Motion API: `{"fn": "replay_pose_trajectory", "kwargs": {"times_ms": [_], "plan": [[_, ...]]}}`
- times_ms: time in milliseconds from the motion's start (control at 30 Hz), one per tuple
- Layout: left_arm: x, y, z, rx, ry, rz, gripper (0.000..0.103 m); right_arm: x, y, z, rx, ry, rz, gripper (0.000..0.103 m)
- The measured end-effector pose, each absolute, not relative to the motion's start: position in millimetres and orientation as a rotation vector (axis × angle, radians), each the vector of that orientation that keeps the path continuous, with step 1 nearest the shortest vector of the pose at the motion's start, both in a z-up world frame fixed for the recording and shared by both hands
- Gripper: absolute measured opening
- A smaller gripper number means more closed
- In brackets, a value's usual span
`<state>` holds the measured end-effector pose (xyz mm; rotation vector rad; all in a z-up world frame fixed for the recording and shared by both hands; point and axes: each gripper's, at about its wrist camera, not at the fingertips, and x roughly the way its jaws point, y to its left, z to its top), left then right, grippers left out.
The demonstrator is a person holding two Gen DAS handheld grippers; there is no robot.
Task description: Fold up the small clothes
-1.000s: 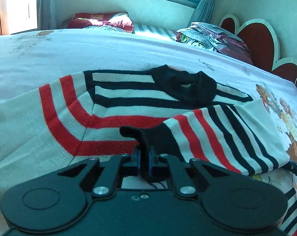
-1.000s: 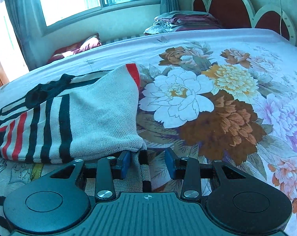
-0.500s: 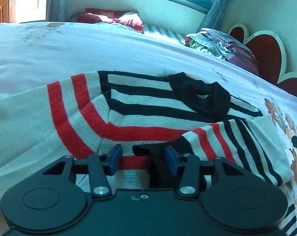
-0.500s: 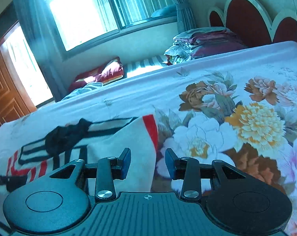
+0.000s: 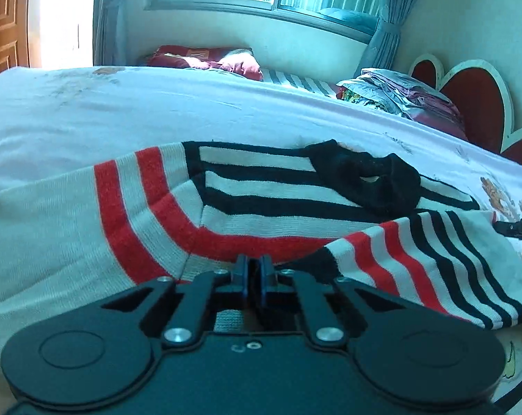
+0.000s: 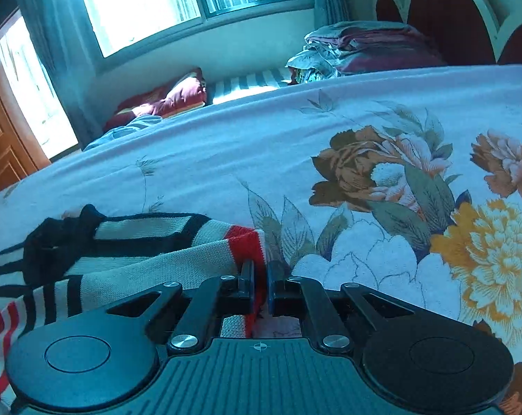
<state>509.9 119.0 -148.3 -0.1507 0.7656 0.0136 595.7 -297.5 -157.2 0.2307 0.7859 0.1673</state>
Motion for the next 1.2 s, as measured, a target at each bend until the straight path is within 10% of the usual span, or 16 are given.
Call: {"fn": "replay_pose_trajectory", "kwargs": {"times_ms": [133, 267, 400, 1200], "plan": [[505.2, 127.5, -131.3, -0.166, 0.736, 0.099, 0.033, 584.6, -294.0, -145.2, 0.152, 0.728, 0.090, 0.007], [512.6, 84.2, -111.8, -0.132, 0.708, -0.065, 0.035, 571.0, -261.6, -129.2, 0.075, 0.702, 0.266, 0.007], [536.2, 0.6, -125.0, -0.026, 0.737, -0.241, 0.070, 565.8, -205.4, -137.1, -0.042, 0.737, 0.506, 0.007], [504.1, -29.8, -146.3, 0.120, 0.815, -0.254, 0.060, 518.5, -238.9, -142.0, -0.147, 0.838, 0.247, 0.007]]}}
